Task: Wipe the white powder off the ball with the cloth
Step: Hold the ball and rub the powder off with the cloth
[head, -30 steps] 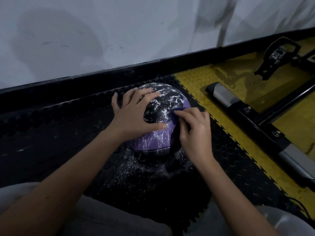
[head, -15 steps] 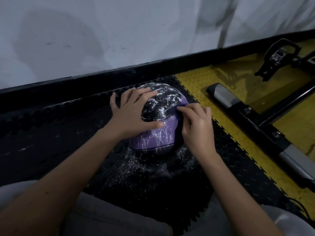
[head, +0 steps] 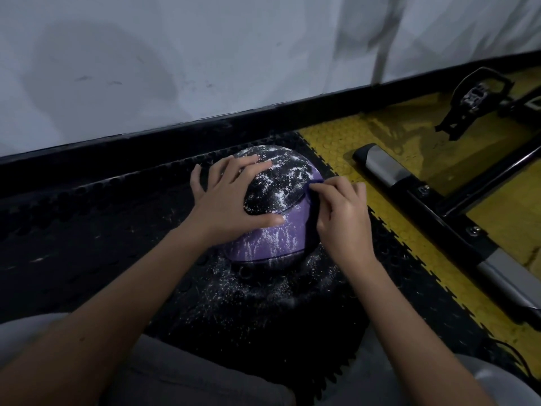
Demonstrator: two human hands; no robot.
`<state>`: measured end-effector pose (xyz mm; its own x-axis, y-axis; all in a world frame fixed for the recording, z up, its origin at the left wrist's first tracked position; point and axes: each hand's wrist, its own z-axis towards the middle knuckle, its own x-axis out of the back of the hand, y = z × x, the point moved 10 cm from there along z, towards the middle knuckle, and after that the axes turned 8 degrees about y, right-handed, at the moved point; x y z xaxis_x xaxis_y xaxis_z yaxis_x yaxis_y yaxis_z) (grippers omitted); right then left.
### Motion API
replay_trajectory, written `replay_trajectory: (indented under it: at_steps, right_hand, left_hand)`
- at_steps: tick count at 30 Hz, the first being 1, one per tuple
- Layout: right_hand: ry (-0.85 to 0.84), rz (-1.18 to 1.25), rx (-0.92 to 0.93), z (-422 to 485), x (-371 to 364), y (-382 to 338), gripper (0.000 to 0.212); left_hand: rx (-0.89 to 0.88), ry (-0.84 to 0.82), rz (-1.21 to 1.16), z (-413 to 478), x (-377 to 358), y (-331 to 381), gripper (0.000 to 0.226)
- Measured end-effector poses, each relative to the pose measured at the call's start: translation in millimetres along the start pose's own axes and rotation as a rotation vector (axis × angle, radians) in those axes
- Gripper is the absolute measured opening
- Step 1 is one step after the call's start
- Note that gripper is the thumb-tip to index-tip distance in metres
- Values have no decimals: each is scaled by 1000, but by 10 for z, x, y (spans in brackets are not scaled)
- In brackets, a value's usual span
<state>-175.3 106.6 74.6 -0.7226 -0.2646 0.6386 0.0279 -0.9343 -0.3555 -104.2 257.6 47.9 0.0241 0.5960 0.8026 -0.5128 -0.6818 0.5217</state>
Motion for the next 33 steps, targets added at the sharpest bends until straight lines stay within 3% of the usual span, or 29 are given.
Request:
replay_trajectory:
  at_steps: [6,12,19,25,30,33]
  right_hand:
    - [-46,40,106,-241,26,-278,24]
    - [-1,2,-10,-19,-4,82,23]
    - [-42,60,170,-276,-52,-364,23]
    - [12,66,8,-47,-51,-41,24]
    - [-36,73,180,-274,-78,-433,24]
    - [-31,89,-11,-104,-103,-44,22]
  left_hand:
    - [9,-2,17,28,5,-28,95]
    - [20,-11,-9,40,-14,-44,97]
    - [38,8,27,66,18,-115,96]
    - [55,2,-8,89,-1,-105,96]
    - [59,27,16,79,27,-127,98]
    - [64,-9,8,72,19,-120,95]
